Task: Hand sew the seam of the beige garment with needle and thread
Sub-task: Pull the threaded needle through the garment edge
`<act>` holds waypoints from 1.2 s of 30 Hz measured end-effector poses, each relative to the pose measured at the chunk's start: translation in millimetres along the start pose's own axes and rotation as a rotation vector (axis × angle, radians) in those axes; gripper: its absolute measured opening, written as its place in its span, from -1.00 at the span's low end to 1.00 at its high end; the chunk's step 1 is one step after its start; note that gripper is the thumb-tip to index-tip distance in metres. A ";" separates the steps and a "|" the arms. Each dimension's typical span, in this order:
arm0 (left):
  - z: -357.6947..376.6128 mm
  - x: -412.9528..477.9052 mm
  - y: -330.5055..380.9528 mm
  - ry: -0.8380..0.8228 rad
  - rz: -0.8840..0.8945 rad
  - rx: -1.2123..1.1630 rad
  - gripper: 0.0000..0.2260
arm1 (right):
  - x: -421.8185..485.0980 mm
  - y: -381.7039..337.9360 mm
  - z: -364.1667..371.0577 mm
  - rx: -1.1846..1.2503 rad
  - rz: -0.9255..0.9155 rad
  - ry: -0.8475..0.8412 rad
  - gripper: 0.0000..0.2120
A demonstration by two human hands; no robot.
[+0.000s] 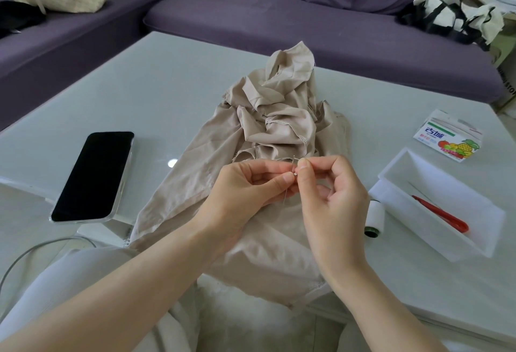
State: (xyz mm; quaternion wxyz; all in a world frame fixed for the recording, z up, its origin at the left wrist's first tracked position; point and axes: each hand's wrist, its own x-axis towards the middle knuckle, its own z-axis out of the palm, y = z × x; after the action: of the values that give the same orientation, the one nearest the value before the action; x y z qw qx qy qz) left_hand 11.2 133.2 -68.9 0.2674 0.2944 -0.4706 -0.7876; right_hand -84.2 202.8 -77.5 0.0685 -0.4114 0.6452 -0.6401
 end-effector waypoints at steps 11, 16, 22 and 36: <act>2.0 -1.4 1.2 0.020 0.018 0.022 -0.76 | -1.4 1.9 -0.2 -0.016 -0.014 0.018 -0.88; 3.0 -0.2 1.3 0.044 0.020 0.001 -0.80 | -1.0 2.1 0.7 -0.012 -0.008 0.052 -0.92; 1.7 -0.8 4.1 0.017 0.047 0.013 -0.78 | 1.0 1.0 0.4 -0.023 -0.018 0.061 -0.93; 5.9 -0.1 8.4 0.033 0.111 0.067 -0.94 | 7.6 -16.1 -9.2 0.065 0.003 0.015 -0.95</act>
State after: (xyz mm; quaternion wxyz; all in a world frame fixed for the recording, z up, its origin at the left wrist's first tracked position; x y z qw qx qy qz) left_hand 8.3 133.3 -59.0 0.3083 0.2894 -0.5079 -0.7505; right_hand -87.7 207.7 -58.3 0.0781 -0.4031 0.6252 -0.6637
